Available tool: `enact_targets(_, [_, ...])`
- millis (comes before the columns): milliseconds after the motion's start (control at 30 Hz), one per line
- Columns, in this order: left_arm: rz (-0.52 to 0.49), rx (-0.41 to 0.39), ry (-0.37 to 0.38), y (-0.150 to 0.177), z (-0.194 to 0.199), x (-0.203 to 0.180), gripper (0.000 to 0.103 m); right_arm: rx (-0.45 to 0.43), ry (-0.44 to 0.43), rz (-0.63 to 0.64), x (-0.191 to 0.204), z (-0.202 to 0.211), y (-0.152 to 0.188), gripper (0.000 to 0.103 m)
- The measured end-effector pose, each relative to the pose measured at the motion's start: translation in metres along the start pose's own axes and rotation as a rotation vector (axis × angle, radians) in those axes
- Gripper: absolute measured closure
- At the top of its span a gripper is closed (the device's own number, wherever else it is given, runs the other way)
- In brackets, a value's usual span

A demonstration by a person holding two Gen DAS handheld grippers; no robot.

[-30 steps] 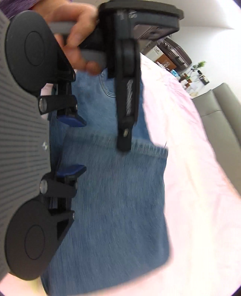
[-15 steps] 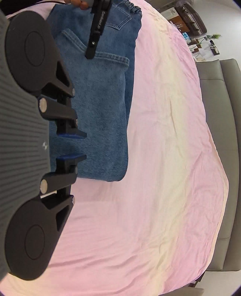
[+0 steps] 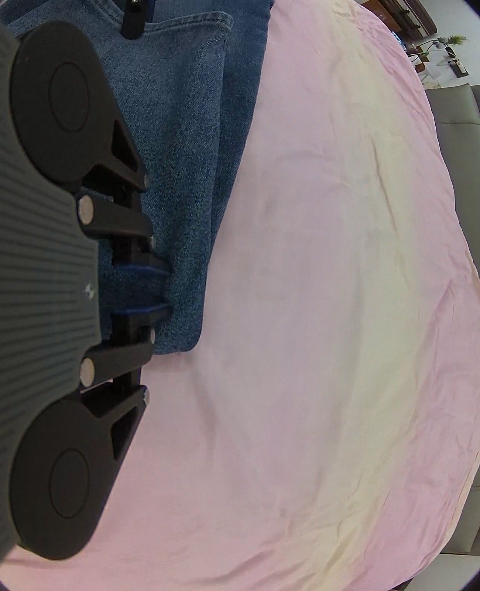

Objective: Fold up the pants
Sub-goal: 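Lay the hems down over the jeans and open both grippers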

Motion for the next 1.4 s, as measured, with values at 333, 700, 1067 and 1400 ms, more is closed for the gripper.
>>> enact_targets(333, [0.034,0.042,-0.102,0.003,0.014,-0.019,0.070,0.046,-0.054,0.086,0.007,0.083,0.057,0.091])
enact_targets(700, [-0.088,0.038,-0.201,0.039,0.012,-0.032,0.067,0.026,-0.035,0.201,0.037,0.103,0.114,0.086])
enact_targets(1067, [-0.022,-0.001,-0.169,0.039,0.039,-0.027,0.062,0.056,0.012,0.278,0.045,0.090,0.106,0.086])
enact_targets(1400, [0.023,-0.140,-0.207,0.010,0.163,0.029,0.056,-0.002,-0.096,0.589,0.097,0.119,0.068,0.059])
Point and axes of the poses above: each gripper's, at about its wrist camera, not at the fingertips, and z roughly against the way its jaws point, x to its left, y to its underside, the point moved 9 cm from there along -z, roughly the way its jaws point, and after that the axes turned 2 degrees about z, right-handed, at the moved point
